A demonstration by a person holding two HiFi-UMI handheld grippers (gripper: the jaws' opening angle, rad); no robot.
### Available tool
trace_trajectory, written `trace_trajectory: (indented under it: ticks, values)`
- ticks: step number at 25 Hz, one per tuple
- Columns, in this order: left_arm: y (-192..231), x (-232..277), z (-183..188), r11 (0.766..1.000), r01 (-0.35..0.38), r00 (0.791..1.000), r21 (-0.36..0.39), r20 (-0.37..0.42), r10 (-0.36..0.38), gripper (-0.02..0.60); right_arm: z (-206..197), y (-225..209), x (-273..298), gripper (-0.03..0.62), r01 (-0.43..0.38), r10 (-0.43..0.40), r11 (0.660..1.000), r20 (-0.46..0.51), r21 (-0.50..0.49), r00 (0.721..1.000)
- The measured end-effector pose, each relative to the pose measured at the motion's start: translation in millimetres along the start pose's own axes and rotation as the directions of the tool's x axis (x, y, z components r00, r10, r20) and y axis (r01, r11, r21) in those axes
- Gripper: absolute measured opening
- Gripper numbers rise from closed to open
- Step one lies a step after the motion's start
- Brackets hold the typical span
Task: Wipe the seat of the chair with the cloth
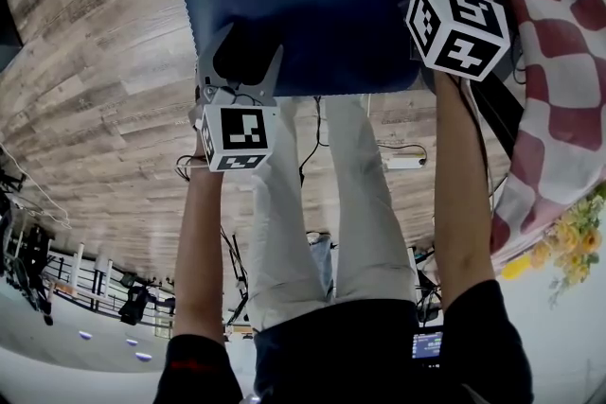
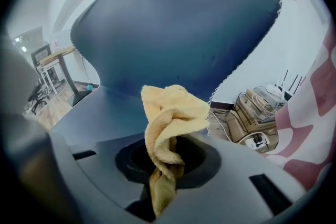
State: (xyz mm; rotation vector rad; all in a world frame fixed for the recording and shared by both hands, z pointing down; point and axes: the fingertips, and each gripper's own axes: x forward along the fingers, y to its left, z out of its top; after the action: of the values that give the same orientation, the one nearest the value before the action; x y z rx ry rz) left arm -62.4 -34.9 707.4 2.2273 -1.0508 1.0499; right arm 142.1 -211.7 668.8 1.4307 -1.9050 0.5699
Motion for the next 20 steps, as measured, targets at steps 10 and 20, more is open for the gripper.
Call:
trace_trajectory:
  ticks: [10, 20]
  values:
    - [-2, 0, 0, 1.000, -0.005, 1.000, 0.000, 0.006, 0.005, 0.285, 1, 7, 0, 0.049, -0.008, 0.009, 0.999, 0.017, -0.043, 1.000]
    - [-1, 0, 0, 1.000, -0.004, 1.000, 0.000, 0.013, 0.004, 0.285, 10, 40, 10, 0.049, -0.118, 0.116, 0.986, -0.020, -0.120, 0.993]
